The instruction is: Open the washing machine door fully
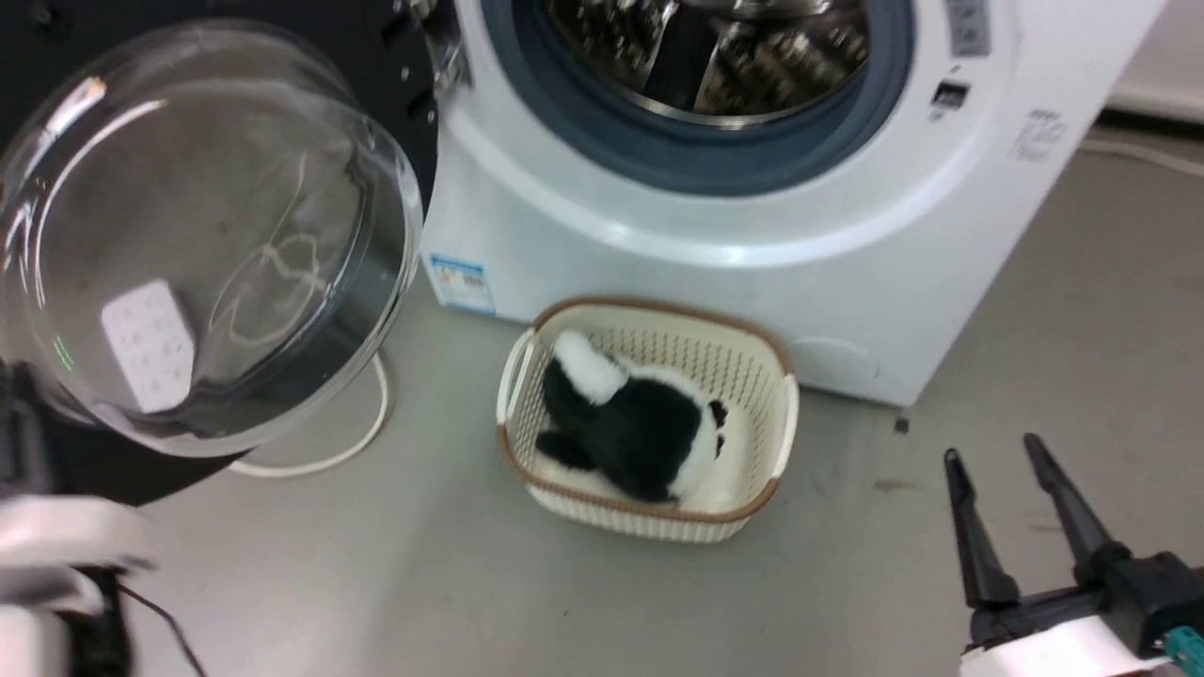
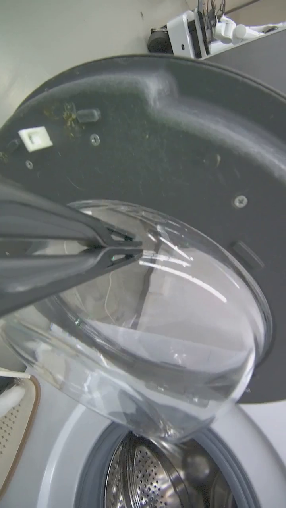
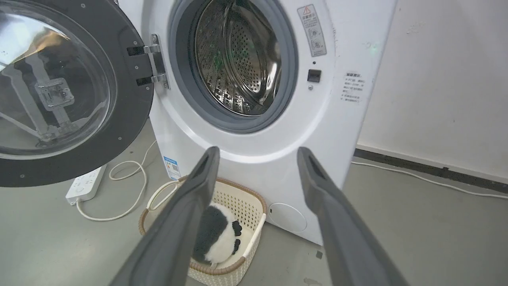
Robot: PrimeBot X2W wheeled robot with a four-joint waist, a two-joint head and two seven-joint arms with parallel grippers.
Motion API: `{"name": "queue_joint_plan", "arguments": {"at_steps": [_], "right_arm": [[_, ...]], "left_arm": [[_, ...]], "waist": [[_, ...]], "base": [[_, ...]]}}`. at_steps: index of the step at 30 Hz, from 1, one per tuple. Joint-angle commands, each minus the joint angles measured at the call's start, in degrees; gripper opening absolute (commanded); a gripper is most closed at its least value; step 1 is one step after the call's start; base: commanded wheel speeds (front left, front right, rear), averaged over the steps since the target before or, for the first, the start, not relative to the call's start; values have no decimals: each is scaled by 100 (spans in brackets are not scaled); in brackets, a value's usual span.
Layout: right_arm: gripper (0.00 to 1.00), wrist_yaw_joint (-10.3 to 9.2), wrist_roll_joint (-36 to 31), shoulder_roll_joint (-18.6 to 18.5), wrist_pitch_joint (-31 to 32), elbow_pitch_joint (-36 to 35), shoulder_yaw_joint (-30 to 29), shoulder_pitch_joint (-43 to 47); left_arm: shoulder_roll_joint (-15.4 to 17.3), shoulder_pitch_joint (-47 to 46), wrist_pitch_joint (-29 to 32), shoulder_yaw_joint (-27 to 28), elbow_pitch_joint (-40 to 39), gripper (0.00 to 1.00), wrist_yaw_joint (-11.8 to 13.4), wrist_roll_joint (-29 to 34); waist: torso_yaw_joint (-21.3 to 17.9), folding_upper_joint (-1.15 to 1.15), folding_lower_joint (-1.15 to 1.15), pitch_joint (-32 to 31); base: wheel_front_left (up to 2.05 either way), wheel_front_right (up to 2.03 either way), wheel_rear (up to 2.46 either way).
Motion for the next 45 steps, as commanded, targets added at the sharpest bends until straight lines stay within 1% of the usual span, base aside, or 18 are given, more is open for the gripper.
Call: {"name": "queue_joint_plan", "arguments": {"at_steps": [1,4,7,10,14,15,16,20,21,25,28,36,45], "right_arm": [[100,-5,-56,16,-26,-70,-90,34],[100,-5,-150,16,-26,-140,-136,74],[100,-5,-252,16,-26,-191,-169,140],[100,-5,-229,16,-26,-221,-202,210],[100,-5,-191,16,-26,-236,-155,331],[100,-5,-166,16,-26,-241,-148,364],[100,-5,-140,16,-26,-245,-137,392],[100,-5,-67,16,-26,-247,-87,475],[100,-5,-45,16,-26,-222,-53,513],[100,-5,-21,16,-26,-183,-28,555],[100,-5,35,16,-26,-164,-46,584],[100,-5,79,16,-26,-103,4,588],[100,-5,93,16,-26,-75,29,567]], "left_arm": [[-227,315,-35,-106,-446,0,50,159],[-640,707,-38,-296,-1188,0,132,385],[-982,1078,-39,-570,-1643,0,166,571],[-1213,1342,-39,-854,-1806,0,137,669],[-1433,1573,-38,-1127,-1787,0,124,709],[-1481,1624,-17,-1182,-1744,43,118,690],[-1516,1670,21,-1237,-1694,100,109,673],[-1549,1783,16,-1459,-1573,100,94,813],[-1605,1868,52,-1666,-1411,100,26,837],[-1623,1936,60,-1882,-1271,100,51,1003],[-1655,1953,49,-1942,-1248,100,90,1028],[-1539,1920,31,-1988,-1185,100,102,1120],[-1526,1873,31,-1980,-1193,100,172,1091]], "waist": [[-185,0,0,-272],[-352,0,0,-458],[-532,0,0,-643],[-700,0,0,-799],[-888,0,0,-941],[-924,0,0,-955],[-960,0,0,-967],[-1061,0,0,-986],[-1122,0,0,-991],[-1188,0,0,-985],[-1208,0,0,-971],[-1220,0,0,-941],[-1206,0,0,-939]], "base": [[0,0,0],[0,0,0],[0,0,0],[0,0,0],[0,0,0],[0,0,0],[0,0,0],[0,0,0],[0,0,0],[0,0,0],[0,0,0],[0,0,0],[0,0,0]]}}
